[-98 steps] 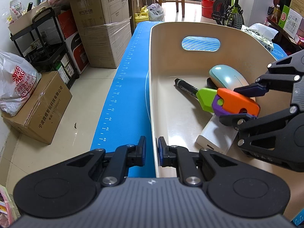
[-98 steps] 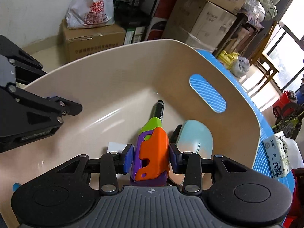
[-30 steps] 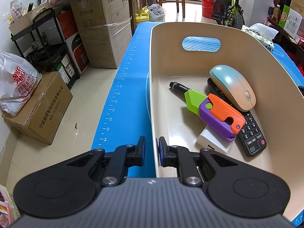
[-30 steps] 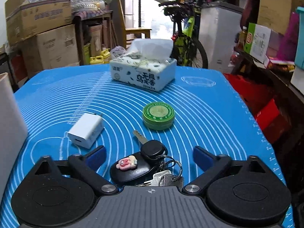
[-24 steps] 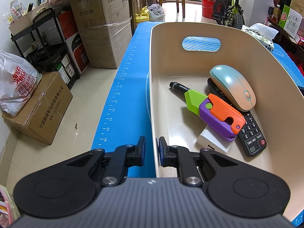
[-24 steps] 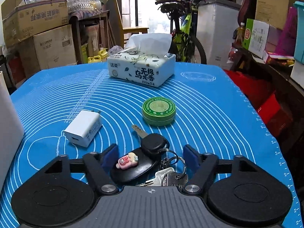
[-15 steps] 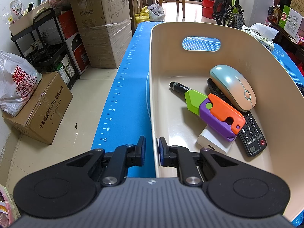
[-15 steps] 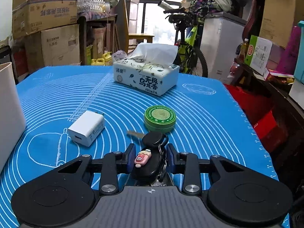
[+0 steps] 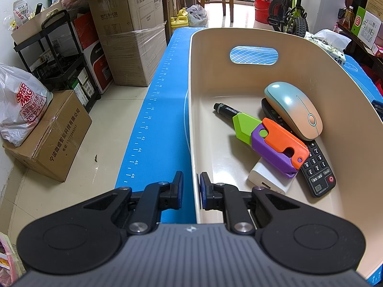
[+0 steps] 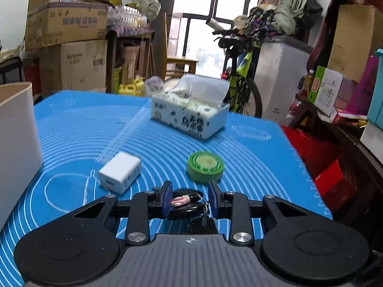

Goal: Organize rigid objects
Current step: 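Return the right gripper to the table and grasp the car keys, then lift the keys with the right gripper and carry them toward the basket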

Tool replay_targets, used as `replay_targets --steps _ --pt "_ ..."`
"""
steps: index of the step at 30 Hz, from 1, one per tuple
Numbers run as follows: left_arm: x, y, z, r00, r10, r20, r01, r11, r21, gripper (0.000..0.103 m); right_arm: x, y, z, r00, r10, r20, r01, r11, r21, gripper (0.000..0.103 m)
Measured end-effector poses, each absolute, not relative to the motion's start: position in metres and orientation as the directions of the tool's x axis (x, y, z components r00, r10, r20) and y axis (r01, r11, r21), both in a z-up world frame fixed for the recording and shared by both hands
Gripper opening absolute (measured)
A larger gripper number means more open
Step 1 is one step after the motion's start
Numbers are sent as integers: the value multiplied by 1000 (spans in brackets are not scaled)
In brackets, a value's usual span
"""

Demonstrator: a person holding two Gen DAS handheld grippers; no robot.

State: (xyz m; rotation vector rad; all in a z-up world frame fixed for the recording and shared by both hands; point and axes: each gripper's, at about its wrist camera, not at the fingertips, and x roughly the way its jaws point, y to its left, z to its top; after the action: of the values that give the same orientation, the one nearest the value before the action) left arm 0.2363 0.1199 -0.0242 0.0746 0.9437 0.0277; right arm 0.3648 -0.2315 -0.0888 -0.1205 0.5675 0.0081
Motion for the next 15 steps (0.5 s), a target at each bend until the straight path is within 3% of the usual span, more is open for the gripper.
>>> replay_targets --steps 5,8,15 --pt "236 120 -24 587 57 -808 9 997 76 18 368 -230 -90 817 -24 -576 -54 992 -118 40" --pt "236 119 -24 587 56 -808 9 997 76 18 372 -229 -94 788 -40 -614 -54 989 -134 52" --pt "236 120 -24 587 57 -808 9 997 76 18 370 -235 -105 782 -46 -621 -42 991 -126 65"
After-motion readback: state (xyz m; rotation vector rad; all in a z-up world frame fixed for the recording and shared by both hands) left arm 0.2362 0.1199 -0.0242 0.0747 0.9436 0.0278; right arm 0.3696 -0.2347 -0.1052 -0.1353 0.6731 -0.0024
